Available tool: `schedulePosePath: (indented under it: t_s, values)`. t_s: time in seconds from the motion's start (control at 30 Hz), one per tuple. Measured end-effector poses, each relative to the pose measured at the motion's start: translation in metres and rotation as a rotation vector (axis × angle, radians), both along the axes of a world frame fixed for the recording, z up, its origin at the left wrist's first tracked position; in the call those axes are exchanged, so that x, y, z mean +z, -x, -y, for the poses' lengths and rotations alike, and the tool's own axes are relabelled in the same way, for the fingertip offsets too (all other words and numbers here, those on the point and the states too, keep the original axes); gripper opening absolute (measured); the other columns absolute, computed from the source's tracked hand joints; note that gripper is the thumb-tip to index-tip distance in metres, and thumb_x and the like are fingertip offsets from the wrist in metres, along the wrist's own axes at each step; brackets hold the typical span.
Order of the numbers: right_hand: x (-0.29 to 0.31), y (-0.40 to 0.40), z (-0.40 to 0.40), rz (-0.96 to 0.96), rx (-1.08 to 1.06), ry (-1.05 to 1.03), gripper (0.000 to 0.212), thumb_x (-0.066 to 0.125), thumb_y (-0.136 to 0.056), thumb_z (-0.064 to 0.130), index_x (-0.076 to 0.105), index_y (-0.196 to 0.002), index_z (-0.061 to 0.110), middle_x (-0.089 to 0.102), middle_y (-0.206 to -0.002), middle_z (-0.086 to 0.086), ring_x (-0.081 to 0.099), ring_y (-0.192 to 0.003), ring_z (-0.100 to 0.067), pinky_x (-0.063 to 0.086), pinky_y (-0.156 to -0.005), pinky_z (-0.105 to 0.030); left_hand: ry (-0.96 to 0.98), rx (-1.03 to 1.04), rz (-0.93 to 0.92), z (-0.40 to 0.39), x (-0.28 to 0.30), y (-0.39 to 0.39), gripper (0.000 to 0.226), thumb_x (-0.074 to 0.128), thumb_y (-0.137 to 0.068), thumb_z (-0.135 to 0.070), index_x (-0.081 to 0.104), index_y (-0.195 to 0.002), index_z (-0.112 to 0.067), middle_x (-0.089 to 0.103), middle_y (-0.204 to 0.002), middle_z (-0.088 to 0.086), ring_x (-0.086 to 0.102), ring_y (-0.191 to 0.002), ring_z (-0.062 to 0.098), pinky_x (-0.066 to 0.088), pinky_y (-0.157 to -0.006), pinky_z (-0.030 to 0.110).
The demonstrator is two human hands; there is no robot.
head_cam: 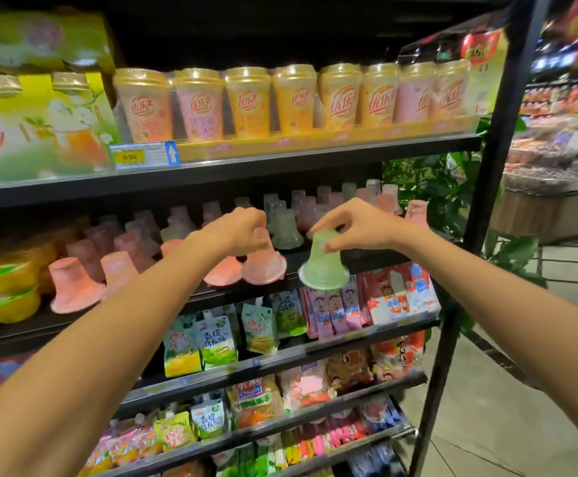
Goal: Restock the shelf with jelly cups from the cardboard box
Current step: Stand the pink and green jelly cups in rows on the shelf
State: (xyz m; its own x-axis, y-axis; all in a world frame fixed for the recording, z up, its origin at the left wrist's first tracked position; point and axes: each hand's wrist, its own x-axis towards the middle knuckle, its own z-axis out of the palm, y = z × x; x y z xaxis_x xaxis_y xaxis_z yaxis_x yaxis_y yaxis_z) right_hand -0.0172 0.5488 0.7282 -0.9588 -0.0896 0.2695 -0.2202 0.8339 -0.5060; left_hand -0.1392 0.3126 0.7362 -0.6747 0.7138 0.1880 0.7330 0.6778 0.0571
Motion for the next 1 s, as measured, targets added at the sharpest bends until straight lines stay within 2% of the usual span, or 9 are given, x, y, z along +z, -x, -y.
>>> schedulePosePath:
  t_s: [0.17,0.3,0.43,0.57,0.67,0.83,1.0]
  values:
    - [-0.016,0.026,-0.012,-0.008,-0.012,0.031,0.037,0.08,-0.078,0.024,0.074,-0.115,0.024,0.071,-0.117,0.006,0.063,-0.111,-0.01,0.051,-0.1,-0.042,-0.005,0.101,0.001,-0.022,-0.018,0.01,0.034,0.063,-0.09,-0.033,0.055,-0.115,-0.01,0.058,-0.117,0.013,0.058,-0.102,0.031,0.047,-0.077,0.038]
    - [-0.025,0.05,-0.023,0.003,0.009,0.058,0.038,0.079,-0.079,0.02,0.073,-0.116,0.023,0.069,-0.121,0.006,0.061,-0.114,-0.009,0.049,-0.102,-0.038,-0.017,0.186,0.017,-0.039,-0.02,0.021,0.033,0.061,-0.092,-0.034,0.055,-0.114,-0.011,0.058,-0.115,0.012,0.054,-0.09,0.026,0.042,-0.071,0.036]
    - [-0.024,0.074,-0.036,-0.006,0.063,0.049,0.037,0.077,-0.079,0.021,0.073,-0.116,0.025,0.068,-0.123,0.008,0.06,-0.115,-0.006,0.049,-0.1,-0.032,-0.074,0.255,-0.006,-0.052,-0.021,0.032,0.032,0.061,-0.092,-0.034,0.056,-0.114,-0.01,0.059,-0.116,0.015,0.059,-0.1,0.033,0.042,-0.073,0.035]
    - [-0.024,0.099,-0.046,0.008,0.138,0.039,0.038,0.077,-0.079,0.018,0.074,-0.116,0.024,0.068,-0.122,0.007,0.06,-0.114,-0.005,0.048,-0.094,-0.025,-0.125,0.318,0.026,-0.06,-0.023,0.036,0.034,0.063,-0.091,-0.032,0.06,-0.114,-0.008,0.064,-0.115,0.015,0.061,-0.101,0.033,0.049,-0.078,0.038]
    - [-0.032,0.116,-0.049,0.01,0.209,0.036,0.039,0.076,-0.077,0.016,0.074,-0.116,0.023,0.07,-0.119,0.007,0.061,-0.112,-0.004,0.05,-0.094,-0.026,-0.164,0.352,0.051,-0.065,-0.026,0.039,0.031,0.064,-0.09,-0.031,0.061,-0.11,-0.007,0.065,-0.11,0.012,0.062,-0.098,0.032,0.05,-0.077,0.038]
    - [-0.037,0.13,-0.051,0.01,0.3,0.076,0.038,0.073,-0.079,0.013,0.073,-0.116,0.024,0.07,-0.118,0.008,0.06,-0.112,-0.003,0.048,-0.091,-0.023,-0.102,0.396,0.035,-0.071,-0.032,0.041,0.026,0.063,-0.089,-0.033,0.064,-0.101,-0.01,0.065,-0.1,0.01,0.062,-0.088,0.032,0.044,-0.066,0.035]
    - [-0.041,0.136,-0.057,0.018,0.375,0.099,0.038,0.073,-0.079,0.015,0.072,-0.115,0.028,0.067,-0.119,0.011,0.058,-0.116,-0.005,0.05,-0.097,-0.029,-0.092,0.478,0.043,-0.071,-0.032,0.039,0.03,0.065,-0.088,-0.033,0.065,-0.104,-0.008,0.068,-0.1,0.014,0.064,-0.084,0.034,0.055,-0.073,0.042]
